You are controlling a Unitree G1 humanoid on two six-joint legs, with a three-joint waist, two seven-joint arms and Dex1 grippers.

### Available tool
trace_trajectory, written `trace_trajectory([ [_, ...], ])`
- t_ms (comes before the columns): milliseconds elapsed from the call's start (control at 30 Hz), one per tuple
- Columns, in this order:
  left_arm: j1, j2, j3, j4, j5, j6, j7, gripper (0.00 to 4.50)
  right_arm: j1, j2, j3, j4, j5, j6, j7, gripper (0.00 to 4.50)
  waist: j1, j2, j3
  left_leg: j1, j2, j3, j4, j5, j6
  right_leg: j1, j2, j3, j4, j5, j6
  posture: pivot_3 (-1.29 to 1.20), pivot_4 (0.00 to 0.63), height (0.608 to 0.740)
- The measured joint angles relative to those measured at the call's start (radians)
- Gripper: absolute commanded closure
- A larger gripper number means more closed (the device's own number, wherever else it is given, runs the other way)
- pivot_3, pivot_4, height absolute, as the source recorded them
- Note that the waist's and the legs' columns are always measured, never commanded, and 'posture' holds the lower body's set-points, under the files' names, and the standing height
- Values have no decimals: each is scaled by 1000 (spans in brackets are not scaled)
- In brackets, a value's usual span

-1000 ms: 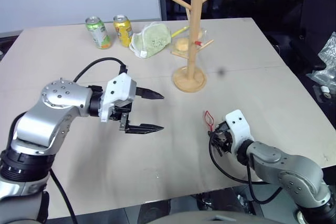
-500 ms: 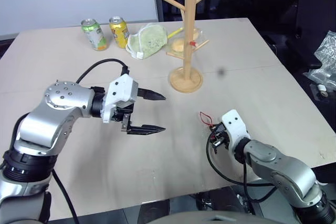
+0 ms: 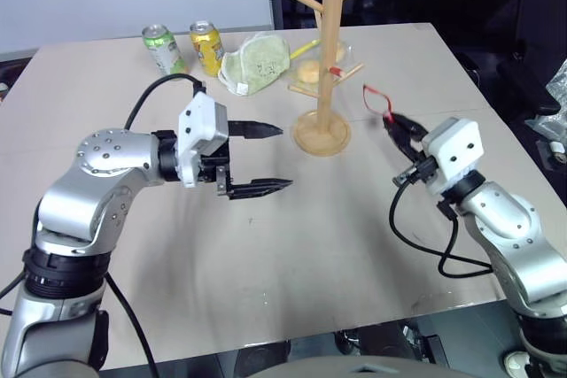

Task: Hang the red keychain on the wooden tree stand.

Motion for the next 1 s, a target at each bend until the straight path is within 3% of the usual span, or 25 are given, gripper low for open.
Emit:
trace_trajectory([
  [333, -38, -6, 7, 5, 1, 14, 74, 0, -119, 113, 58, 205, -229, -228, -12, 4456, -4, 0, 0, 0, -1, 1, 1, 0, 0, 0, 0, 2, 2, 0, 0, 0, 150, 740],
  [733, -67, -24, 7, 0, -2, 31, 111, 0, -181, 221, 66, 352, -234, -254, 28, 4456, -5, 0, 0, 1, -1, 1, 2, 0, 0, 0, 0, 2, 3, 0, 0, 0, 150, 740],
  [1000, -49, -22, 22, -29, -19, 47, 116, 0, -216, 232, 19, 391, -222, -219, 32, 4456, -5, 0, 0, 1, -1, 1, 2, 0, 0, 0, 0, 2, 4, 1, 0, 0, 150, 740],
])
